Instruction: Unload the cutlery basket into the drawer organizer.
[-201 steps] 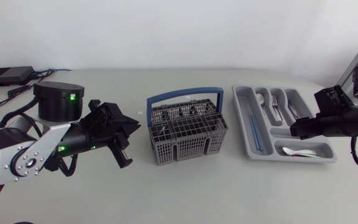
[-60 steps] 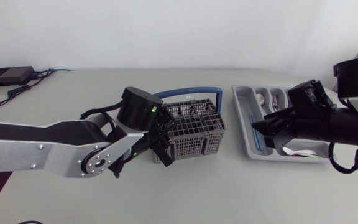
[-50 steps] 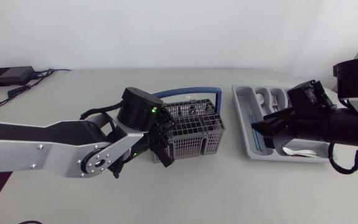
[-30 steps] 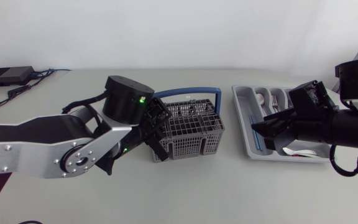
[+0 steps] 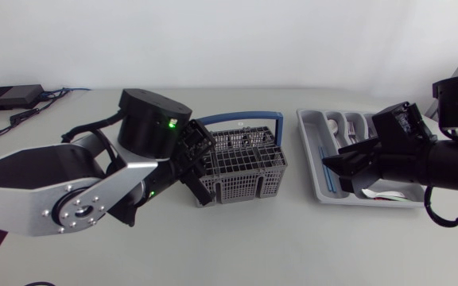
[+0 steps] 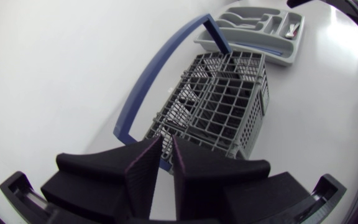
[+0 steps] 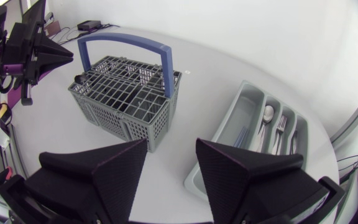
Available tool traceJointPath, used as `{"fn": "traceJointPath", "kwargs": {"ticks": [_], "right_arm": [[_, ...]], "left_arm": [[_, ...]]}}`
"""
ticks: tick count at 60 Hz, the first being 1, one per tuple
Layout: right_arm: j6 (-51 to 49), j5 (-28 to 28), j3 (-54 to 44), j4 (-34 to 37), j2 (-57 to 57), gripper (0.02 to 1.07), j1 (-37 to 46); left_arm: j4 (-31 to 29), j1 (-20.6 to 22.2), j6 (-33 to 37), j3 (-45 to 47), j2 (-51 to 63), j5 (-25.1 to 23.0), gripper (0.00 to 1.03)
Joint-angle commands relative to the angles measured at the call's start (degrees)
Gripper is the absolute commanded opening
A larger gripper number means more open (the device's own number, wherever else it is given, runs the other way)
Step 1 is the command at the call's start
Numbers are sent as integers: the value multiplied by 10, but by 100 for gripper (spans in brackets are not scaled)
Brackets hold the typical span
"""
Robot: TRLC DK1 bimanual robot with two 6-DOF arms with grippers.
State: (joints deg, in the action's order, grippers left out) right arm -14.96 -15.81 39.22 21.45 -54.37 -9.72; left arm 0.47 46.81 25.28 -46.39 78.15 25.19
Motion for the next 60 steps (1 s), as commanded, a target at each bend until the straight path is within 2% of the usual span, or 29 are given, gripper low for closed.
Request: {"fn": "traceJointPath", "kwargs": {"ticks": [1,4,11,17,31,44,60], "right_arm": [[13,4,-19,7,4,60,-6],[13,4,-20,6,3,60,-6],[17,14,-23,3,1,60,-17],[20,24,-26,3,2,60,-27],[23,27,-29,3,1,60,-30],[32,43,-26,0,-6,60,-51],[35,47,-26,0,-9,60,-55]], "left_arm": [[-38,16,-14,-27,3,14,38],[-97,21,-39,-59,20,21,42],[-166,42,-68,-101,35,22,50],[-201,47,-85,-130,46,28,58],[-270,44,-153,-182,94,40,60],[-304,48,-182,-203,126,42,66],[-304,45,-188,-208,149,65,67]]}}
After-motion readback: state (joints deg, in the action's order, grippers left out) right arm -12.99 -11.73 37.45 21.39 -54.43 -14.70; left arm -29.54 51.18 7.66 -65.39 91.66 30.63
